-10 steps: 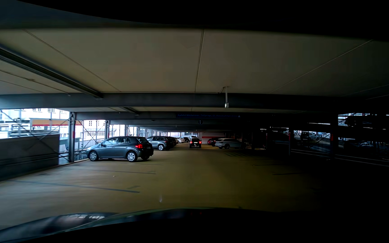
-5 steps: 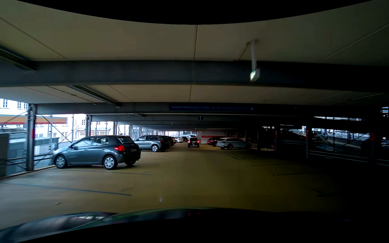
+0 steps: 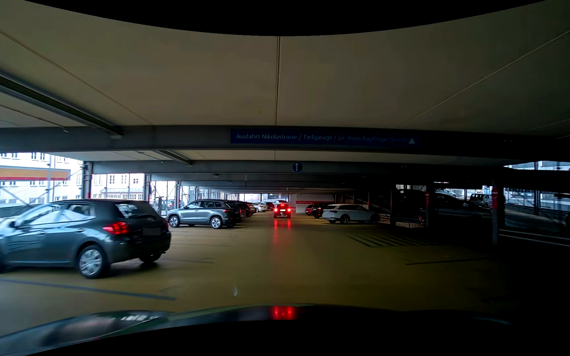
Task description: Follow the waypoints while adhering to traffic rules and regulations
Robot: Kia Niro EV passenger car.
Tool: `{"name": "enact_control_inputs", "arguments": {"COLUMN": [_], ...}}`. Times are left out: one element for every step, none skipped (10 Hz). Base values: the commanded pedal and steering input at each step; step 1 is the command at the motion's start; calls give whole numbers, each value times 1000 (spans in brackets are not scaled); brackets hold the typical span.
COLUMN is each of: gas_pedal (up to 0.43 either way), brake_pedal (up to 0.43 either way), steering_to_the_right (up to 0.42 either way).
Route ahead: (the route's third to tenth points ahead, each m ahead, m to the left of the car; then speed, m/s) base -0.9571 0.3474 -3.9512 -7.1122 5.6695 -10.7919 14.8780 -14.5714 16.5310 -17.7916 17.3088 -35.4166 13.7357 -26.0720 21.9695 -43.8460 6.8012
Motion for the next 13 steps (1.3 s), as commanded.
{"name": "enact_control_inputs", "arguments": {"gas_pedal": [0,0,0,0,0,0,0,0,0,0,0,0,0], "brake_pedal": [0,0,0,0,0,0,0,0,0,0,0,0,0], "steering_to_the_right": [0,0,0,0,0,0,0,0,1,0,0,0,0]}}
